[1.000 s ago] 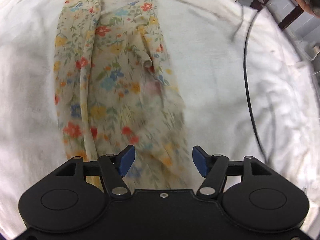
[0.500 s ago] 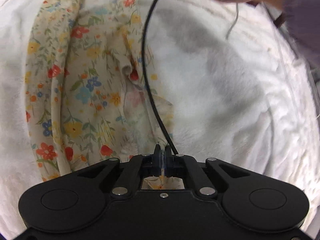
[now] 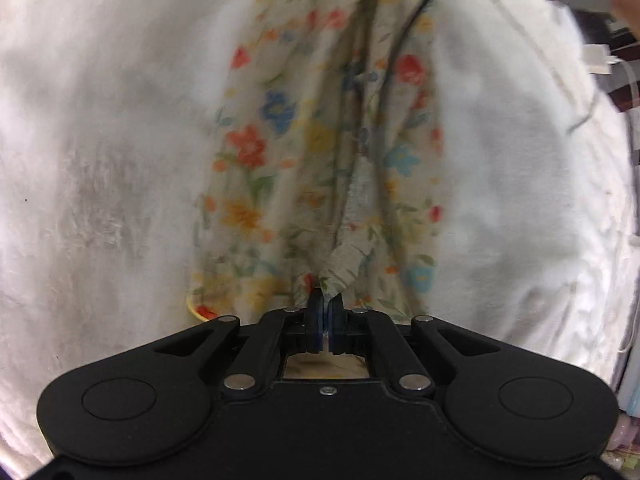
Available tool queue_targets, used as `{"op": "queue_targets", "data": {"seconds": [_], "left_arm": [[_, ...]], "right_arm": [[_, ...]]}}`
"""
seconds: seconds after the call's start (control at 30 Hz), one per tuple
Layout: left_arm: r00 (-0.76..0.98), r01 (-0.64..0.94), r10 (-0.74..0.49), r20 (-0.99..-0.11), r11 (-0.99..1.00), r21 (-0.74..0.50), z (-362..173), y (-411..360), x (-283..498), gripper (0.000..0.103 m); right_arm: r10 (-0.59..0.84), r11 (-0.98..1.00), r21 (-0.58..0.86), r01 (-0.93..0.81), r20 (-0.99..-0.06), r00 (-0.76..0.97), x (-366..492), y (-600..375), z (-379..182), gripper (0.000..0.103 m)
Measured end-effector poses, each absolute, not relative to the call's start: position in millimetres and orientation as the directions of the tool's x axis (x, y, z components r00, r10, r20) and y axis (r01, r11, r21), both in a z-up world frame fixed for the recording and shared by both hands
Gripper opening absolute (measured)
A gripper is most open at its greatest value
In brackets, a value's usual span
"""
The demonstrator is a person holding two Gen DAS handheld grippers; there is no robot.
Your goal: Fold clothes
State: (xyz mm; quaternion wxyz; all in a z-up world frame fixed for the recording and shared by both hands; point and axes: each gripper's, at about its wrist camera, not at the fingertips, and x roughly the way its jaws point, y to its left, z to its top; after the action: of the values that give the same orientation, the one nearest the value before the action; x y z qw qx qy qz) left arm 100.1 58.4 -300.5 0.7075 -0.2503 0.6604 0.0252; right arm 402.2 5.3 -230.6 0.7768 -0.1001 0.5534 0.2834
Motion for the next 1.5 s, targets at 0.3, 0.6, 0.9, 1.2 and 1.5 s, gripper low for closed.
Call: {"op": "queue_targets", "data": {"seconds": [0.3,0.6,0.9,1.2,1.5], "left_arm": [[0.126,-0.361,-0.324,-0.938,0.865,-0.348,-302,58,101,0.003],[0.1,-0.431,-0.356,-0.929,0.826,-0.363,-309,69,110,0.003],[0.123,-0.378,-0.414,-0.902,0.82,-0.429,-291,78,101,0.049],[0.192,0.203,-0.476,-0.858,0.875,-0.44,-222,92,86,0.08],[0.294,0.878,-0.322,-0.9,0.464,0.121,-227,84,22,0.09]], "right_arm": [[0.331,0.931,0.244,-0.271,-0.877,0.348,462,-62,-196,0.068],[0.267,0.949,0.21,-0.236,-0.933,0.243,490,-7,-258,0.002],[0.325,0.906,0.162,-0.391,-0.858,0.397,451,-37,-211,0.068],[0.635,0.38,0.006,-0.925,-0.729,0.256,280,-74,-132,0.072],[0.538,-0.112,0.004,-0.994,-0.841,-0.064,110,-102,-166,0.075]]}}
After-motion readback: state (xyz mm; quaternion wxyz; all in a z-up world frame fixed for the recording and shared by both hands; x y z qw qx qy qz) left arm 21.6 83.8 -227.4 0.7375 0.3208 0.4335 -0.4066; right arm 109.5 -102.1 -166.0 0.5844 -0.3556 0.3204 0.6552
